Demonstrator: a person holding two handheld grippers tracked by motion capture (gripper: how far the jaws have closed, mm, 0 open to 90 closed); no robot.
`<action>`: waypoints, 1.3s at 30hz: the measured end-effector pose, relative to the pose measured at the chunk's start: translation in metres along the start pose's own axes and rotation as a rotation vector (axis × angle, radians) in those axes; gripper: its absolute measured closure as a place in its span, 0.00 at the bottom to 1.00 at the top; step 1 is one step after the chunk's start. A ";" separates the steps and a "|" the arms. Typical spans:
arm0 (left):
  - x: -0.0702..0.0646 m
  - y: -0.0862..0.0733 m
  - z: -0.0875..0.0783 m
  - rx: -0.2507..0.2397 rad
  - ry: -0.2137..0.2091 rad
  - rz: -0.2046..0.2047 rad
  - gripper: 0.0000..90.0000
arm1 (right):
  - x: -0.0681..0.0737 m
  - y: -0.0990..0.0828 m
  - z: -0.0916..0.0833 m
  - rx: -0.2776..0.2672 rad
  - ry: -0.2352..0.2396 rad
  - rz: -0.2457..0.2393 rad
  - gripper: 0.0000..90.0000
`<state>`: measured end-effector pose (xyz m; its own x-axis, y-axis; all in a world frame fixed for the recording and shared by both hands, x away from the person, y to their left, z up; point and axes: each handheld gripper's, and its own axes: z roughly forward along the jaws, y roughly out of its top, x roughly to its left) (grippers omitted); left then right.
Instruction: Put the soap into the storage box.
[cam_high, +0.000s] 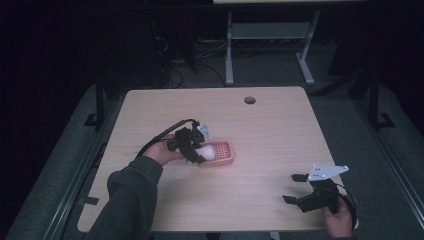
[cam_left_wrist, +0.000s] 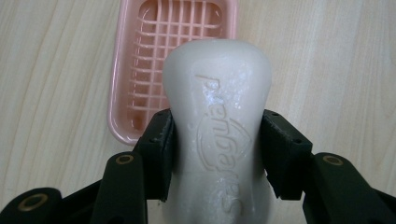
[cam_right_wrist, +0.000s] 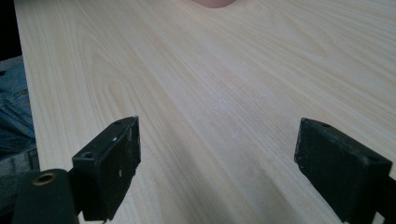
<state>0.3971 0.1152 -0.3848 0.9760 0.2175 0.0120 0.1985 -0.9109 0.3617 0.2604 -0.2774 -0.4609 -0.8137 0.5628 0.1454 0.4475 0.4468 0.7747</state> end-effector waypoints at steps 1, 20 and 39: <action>0.001 0.001 0.001 -0.002 0.000 0.001 0.55 | 0.000 0.000 0.000 -0.001 0.000 0.000 0.16; 0.010 0.022 0.012 0.002 0.011 0.004 0.55 | -0.001 -0.001 -0.001 -0.005 0.000 0.004 0.16; 0.021 0.036 0.036 0.018 0.007 -0.001 0.55 | -0.001 -0.002 -0.002 -0.009 0.002 0.005 0.16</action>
<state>0.4283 0.0747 -0.4047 0.9752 0.2205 0.0186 0.2008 -0.9170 0.3446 0.2599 -0.2800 -0.4611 -0.8120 0.5638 0.1507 0.4483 0.4373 0.7796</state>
